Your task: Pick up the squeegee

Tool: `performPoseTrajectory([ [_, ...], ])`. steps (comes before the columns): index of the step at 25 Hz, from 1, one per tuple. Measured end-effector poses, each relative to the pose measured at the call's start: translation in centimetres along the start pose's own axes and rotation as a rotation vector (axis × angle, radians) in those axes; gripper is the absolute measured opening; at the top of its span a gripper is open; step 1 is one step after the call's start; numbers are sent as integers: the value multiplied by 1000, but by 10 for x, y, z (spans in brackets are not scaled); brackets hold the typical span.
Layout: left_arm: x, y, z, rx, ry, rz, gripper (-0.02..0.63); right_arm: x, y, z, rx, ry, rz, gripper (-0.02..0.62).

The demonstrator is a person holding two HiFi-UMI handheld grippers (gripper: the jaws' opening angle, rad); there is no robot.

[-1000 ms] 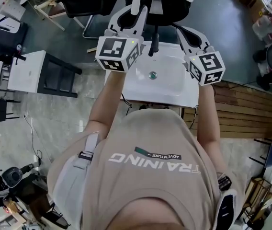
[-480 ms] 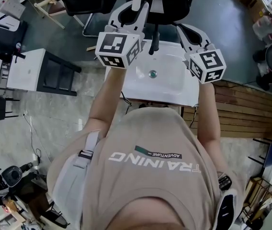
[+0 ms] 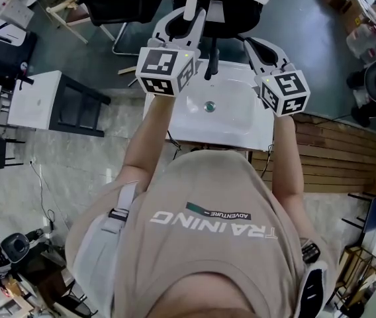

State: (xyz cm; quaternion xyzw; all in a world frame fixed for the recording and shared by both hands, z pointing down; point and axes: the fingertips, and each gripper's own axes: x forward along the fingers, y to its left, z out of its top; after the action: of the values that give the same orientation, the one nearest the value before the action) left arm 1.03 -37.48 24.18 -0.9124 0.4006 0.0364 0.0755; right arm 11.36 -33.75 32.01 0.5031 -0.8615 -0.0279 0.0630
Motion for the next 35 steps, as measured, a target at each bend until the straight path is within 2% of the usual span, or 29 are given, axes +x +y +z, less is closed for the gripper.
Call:
performPoseTrajectory([
  [20,10,8,-14,-12,21,-29,64,6,-7,-9,51,-1,-25,33],
  [35,14,17,-7,0,12,-23,63,12,-13,-2,58,-16,-25,32],
])
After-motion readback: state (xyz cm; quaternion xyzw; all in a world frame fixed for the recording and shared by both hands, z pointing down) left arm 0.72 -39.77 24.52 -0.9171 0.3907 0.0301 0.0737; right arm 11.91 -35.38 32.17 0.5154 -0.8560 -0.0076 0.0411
